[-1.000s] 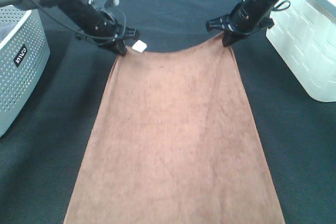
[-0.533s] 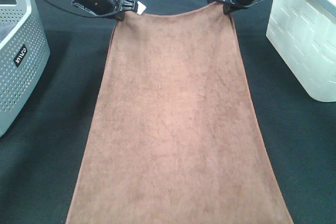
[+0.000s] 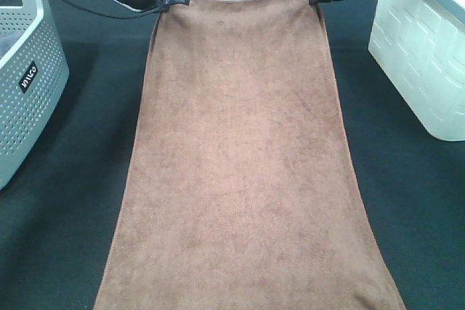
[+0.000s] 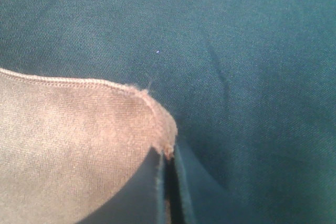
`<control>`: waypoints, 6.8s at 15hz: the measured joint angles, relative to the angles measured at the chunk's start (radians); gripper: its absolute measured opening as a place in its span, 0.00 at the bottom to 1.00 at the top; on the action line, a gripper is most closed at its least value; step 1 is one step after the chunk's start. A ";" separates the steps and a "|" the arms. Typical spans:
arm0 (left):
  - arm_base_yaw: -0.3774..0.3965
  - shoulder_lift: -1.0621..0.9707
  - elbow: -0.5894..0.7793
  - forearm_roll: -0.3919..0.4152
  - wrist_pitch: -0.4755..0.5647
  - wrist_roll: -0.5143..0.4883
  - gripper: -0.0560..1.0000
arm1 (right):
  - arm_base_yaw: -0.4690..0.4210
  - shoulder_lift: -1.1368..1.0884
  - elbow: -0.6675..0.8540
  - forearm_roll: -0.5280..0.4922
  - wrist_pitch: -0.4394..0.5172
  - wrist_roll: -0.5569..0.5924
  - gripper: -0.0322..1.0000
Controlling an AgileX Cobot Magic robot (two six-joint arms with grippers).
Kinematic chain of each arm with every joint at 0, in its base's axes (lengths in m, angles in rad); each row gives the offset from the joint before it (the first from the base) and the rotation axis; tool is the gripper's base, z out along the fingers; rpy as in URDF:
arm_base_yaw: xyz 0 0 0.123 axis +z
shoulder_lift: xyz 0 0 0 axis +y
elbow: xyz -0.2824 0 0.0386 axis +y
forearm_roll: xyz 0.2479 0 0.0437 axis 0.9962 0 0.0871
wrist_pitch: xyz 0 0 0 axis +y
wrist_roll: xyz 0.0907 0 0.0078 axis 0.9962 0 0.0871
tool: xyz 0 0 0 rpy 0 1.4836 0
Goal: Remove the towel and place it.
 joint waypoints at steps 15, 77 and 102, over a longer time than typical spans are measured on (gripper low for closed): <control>0.000 0.128 -0.001 0.010 -0.147 0.000 0.05 | 0.000 0.139 0.000 0.007 -0.127 0.000 0.03; 0.221 -1.852 1.306 0.323 0.583 -0.265 0.90 | -0.128 -1.844 1.269 0.046 0.691 0.121 0.72; 0.221 -2.505 1.733 0.213 0.642 -0.226 0.90 | -0.128 -2.405 1.627 -0.008 0.597 0.053 0.72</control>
